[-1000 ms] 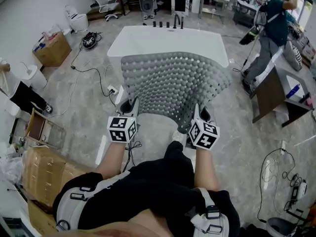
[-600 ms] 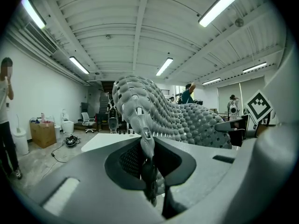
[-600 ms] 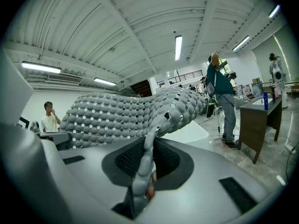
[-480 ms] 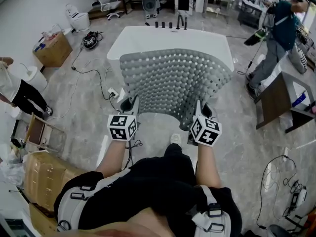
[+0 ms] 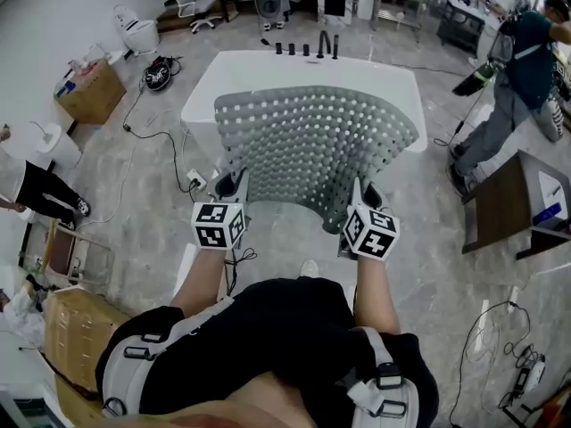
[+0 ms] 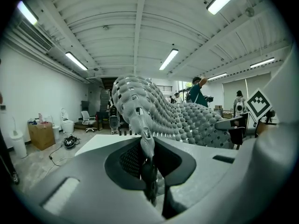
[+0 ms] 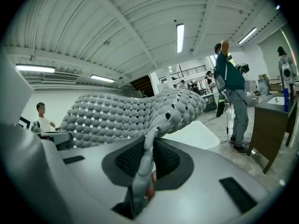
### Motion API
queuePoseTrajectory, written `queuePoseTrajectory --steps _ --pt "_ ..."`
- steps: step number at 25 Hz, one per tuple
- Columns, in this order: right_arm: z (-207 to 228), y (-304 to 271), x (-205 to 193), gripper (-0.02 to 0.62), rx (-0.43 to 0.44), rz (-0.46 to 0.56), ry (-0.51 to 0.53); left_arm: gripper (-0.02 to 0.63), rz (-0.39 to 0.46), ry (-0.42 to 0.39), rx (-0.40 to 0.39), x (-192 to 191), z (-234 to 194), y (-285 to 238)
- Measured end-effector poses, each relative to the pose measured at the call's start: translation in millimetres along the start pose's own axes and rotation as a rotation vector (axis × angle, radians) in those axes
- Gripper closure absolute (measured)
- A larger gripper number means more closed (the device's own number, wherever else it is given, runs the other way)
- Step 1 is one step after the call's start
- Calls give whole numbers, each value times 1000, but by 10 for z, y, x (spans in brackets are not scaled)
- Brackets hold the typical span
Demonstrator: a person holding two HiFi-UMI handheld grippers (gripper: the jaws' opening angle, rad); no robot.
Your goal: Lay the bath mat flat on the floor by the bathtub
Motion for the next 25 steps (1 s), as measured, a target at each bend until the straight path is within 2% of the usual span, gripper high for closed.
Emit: queuePoseTrajectory --steps 7,11,20,25 --pt "444 -700 403 548 8 -5 2 565 -5 -10 15 262 37 -876" --pt "566 -1007 523 548 3 -34 -11 565 -44 7 16 308 -29 -1209" --pt "700 -1447 265 548 -25 -136 -86 565 -159 -21 -18 34 -180 -1698" --pt "802 -1612 54 548 -39 -230 -143 565 -261 -21 -28 -204 -207 -1863"
Point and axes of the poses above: the fingertips, and each gripper's own axes: y backward along the fingers, z to its right, x out of its top, the point moved 10 cm from there along y, backward along the fingers, and after that the axes turned 13 degrees about x, right-handed, at the moved point
